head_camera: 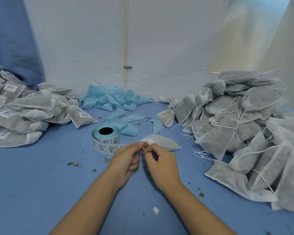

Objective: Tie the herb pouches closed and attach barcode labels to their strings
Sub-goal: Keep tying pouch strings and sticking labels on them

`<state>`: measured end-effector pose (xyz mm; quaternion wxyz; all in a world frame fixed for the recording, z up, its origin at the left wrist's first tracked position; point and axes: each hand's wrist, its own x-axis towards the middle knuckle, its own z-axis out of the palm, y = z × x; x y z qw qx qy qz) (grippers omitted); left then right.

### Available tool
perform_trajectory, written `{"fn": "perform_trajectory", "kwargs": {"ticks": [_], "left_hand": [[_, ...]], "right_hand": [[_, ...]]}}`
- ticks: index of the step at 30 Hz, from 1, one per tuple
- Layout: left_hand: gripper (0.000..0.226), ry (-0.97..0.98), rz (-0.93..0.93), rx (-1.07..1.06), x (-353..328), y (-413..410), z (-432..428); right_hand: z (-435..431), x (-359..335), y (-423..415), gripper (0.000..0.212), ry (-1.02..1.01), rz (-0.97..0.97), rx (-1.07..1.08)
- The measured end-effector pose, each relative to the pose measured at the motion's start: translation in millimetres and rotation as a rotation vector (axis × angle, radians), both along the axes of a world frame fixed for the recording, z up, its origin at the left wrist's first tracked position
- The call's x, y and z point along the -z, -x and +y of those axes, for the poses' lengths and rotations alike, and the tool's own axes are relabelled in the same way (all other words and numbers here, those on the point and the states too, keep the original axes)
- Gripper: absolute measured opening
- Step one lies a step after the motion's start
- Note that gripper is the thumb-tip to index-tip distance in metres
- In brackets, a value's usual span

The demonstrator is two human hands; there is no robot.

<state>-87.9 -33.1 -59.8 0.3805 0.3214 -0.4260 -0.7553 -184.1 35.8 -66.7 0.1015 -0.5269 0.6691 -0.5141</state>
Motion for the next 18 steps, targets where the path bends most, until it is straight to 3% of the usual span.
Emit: {"fn": "perform_trajectory", "kwargs": {"ticks": [3,7,11,18], "left_hand": [[0.015,-0.162,0.189,-0.044,1,-3,-5],[0.014,-0.191,0.239,-0.001,3,-5,-5],[0.014,-0.14,0.21,0.067,2,-5,-4],[0.036,0.085,0.065,0.144,0,-3,5]], "right_hand": [[0,0,3,0.016,-0.039,-0.318,0.037],[-3,-1,9,0.02,-0.018,-0.236,0.157],[-4,2,8,0.026,-0.024,-0.116,0.134],[-9,0,12,0.017,0.071,-0.454,0.041]]}}
